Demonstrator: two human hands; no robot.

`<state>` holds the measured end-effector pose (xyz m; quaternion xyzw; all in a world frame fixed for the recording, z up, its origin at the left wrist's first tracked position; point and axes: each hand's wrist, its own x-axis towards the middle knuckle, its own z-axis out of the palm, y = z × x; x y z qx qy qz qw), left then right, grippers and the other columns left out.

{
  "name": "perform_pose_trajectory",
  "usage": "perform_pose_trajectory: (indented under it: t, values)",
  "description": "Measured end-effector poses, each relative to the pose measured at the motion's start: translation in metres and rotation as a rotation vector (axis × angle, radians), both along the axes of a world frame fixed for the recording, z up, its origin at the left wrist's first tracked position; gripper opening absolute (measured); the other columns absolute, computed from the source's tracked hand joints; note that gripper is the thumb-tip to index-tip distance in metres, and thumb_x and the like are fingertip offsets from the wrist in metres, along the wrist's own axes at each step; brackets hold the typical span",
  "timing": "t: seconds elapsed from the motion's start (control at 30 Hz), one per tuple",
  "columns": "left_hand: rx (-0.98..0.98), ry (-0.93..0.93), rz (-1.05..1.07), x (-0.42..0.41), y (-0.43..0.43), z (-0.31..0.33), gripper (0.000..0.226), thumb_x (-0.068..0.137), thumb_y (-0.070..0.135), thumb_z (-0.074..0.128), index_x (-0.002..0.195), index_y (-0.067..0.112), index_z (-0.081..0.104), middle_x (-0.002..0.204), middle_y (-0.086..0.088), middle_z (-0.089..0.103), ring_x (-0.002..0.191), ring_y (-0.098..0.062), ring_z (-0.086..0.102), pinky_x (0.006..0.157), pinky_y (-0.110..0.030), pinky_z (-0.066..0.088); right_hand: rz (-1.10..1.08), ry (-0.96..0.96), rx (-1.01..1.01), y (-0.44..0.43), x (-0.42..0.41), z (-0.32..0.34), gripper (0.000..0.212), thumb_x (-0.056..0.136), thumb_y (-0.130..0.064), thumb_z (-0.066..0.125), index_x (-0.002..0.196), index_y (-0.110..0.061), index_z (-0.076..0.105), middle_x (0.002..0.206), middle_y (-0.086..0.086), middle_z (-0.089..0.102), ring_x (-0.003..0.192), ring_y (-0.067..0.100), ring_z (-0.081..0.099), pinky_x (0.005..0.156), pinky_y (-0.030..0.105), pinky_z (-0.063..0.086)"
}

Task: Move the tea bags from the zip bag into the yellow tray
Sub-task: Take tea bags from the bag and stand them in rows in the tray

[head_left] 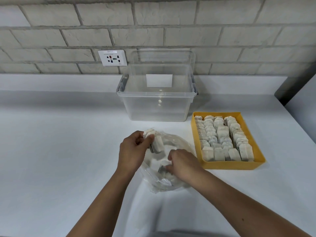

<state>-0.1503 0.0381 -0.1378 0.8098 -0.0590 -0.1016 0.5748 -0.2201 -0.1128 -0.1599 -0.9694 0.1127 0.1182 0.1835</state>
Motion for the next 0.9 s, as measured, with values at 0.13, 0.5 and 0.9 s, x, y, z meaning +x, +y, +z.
perform_pose_trajectory:
  t: [0.13, 0.5, 0.9]
  values:
    - [0.004, 0.008, -0.028, -0.001, 0.0, -0.002, 0.02, 0.089, 0.032, 0.07, 0.079, 0.015, 0.068, 0.078, -0.019, 0.064, 0.061, -0.015, 0.046, 0.063, -0.031, 0.037, 0.007, 0.079, -0.08, 0.006, 0.002, -0.002, 0.027, 0.089, -0.035, 0.062, 0.108, -0.016, 0.059, 0.109, 0.003, 0.063, 0.099, 0.027, 0.061, 0.068, 0.032, 0.04]
    - [0.018, 0.018, -0.044, 0.006, 0.002, -0.004, 0.024, 0.09, 0.033, 0.071, 0.084, 0.01, 0.07, 0.068, -0.013, 0.061, 0.057, -0.01, 0.045, 0.06, -0.026, 0.035, -0.018, -0.207, 0.186, -0.034, -0.003, 0.037, 0.014, 0.08, -0.022, 0.075, 0.083, -0.031, 0.064, 0.085, -0.013, 0.068, 0.067, -0.001, 0.054, 0.062, 0.023, 0.045]
    - [0.014, 0.014, -0.039, 0.006, 0.002, -0.003, 0.022, 0.091, 0.032, 0.07, 0.082, 0.012, 0.072, 0.06, 0.007, 0.061, 0.057, -0.007, 0.049, 0.065, -0.027, 0.04, -0.13, -0.263, 0.821, -0.044, -0.005, 0.039, 0.013, 0.077, -0.003, 0.078, 0.088, -0.008, 0.074, 0.074, 0.013, 0.07, 0.06, 0.012, 0.063, 0.062, 0.022, 0.052]
